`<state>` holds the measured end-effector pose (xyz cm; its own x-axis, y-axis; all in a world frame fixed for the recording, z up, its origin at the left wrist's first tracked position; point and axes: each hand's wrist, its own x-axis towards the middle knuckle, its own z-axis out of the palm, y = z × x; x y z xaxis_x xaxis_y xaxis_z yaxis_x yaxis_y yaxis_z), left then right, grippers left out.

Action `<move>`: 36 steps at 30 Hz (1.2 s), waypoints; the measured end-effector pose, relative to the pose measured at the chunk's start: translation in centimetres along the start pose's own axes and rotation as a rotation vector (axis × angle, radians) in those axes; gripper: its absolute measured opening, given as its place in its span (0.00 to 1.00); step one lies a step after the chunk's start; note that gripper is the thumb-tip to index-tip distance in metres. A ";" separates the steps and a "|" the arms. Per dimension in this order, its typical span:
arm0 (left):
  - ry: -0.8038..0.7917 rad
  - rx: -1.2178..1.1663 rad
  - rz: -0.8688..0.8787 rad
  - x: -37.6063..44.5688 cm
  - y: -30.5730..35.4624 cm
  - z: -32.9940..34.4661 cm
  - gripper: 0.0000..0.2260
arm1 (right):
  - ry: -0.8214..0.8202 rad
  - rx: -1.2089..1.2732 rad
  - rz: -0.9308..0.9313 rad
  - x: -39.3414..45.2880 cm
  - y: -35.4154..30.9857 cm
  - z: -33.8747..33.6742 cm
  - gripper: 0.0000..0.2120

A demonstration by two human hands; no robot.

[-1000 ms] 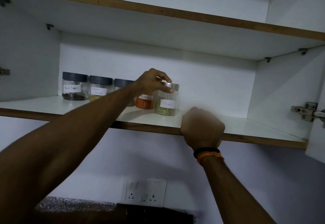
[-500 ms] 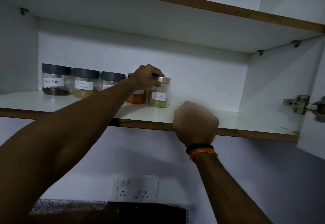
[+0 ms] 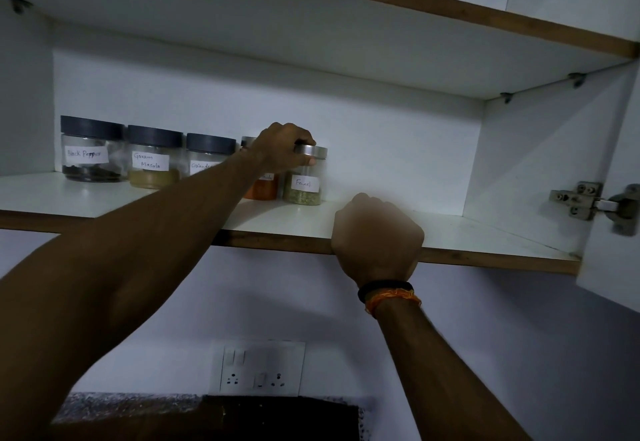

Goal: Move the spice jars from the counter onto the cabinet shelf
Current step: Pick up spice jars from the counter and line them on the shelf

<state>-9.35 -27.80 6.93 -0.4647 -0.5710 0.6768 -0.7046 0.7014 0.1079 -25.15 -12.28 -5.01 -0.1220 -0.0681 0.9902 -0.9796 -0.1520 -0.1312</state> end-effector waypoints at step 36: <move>0.300 -0.041 0.026 -28.2 12.6 1.4 0.17 | -0.424 -0.017 -0.047 -5.5 -2.9 -6.4 0.23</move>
<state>-5.85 -3.50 -11.76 -0.2984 -0.4054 0.8641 -0.6693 0.7343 0.1134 -22.69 -5.12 -9.79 -0.0044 -0.4616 0.8871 -0.9855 -0.1485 -0.0822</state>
